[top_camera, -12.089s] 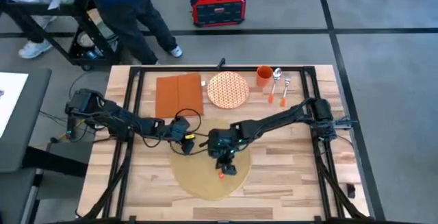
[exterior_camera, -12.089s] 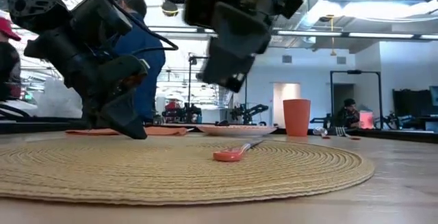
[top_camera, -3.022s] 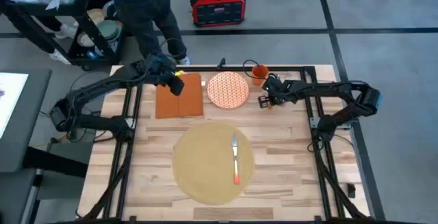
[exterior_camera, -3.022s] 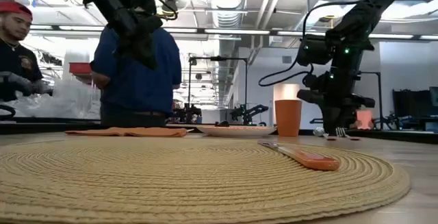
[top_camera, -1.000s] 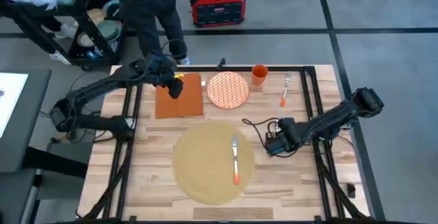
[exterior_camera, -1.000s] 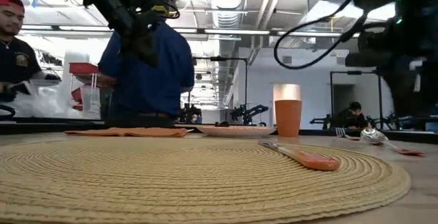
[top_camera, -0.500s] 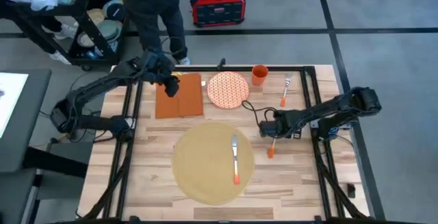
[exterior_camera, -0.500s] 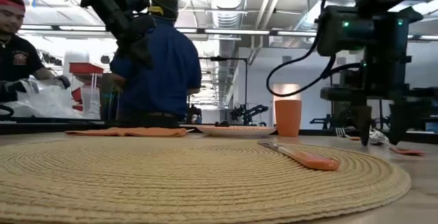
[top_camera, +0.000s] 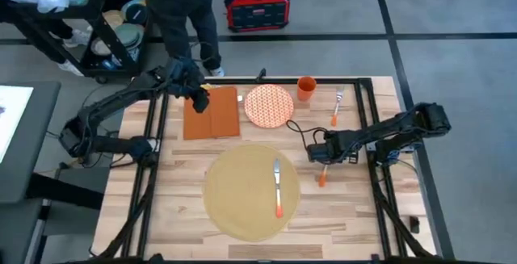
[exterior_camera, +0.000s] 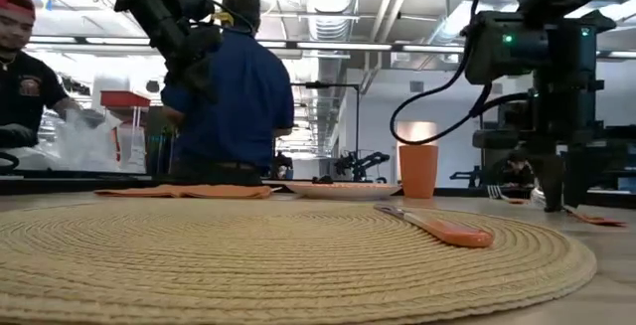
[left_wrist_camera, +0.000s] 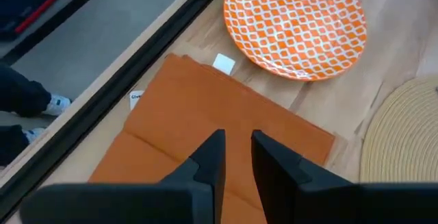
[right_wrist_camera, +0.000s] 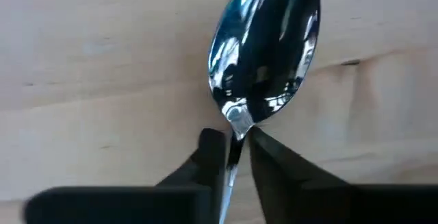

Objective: Set table place
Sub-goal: Put the orange spoon on the brown placemat on the right of the orange knife

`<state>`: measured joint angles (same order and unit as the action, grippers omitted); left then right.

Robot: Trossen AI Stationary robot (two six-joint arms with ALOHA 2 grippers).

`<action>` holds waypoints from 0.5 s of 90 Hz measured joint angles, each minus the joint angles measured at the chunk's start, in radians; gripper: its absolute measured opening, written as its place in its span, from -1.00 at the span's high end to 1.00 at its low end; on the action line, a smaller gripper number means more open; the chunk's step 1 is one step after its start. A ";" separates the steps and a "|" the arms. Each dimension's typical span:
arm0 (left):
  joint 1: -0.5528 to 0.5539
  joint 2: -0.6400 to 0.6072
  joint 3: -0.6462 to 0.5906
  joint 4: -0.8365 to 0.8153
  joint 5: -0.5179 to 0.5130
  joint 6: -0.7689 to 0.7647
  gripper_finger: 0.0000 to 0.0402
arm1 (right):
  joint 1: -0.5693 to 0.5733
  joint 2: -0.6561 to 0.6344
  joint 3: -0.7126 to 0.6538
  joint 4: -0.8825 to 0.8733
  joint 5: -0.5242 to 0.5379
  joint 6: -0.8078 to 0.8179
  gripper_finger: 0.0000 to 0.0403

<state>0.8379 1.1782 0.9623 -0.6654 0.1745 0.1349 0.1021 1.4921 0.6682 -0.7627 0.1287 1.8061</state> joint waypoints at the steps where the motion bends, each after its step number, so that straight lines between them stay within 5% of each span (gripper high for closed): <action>1: 0.000 0.000 0.000 0.000 0.000 0.000 0.75 | 0.001 0.000 0.000 0.001 0.000 -0.001 0.94; 45: 0.000 0.000 0.000 0.002 -0.001 0.000 0.75 | 0.019 0.005 0.099 0.044 -0.070 -0.032 1.00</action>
<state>0.8379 1.1782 0.9623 -0.6630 0.1738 0.1349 0.1215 1.4968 0.7673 -0.7190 0.0588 1.7746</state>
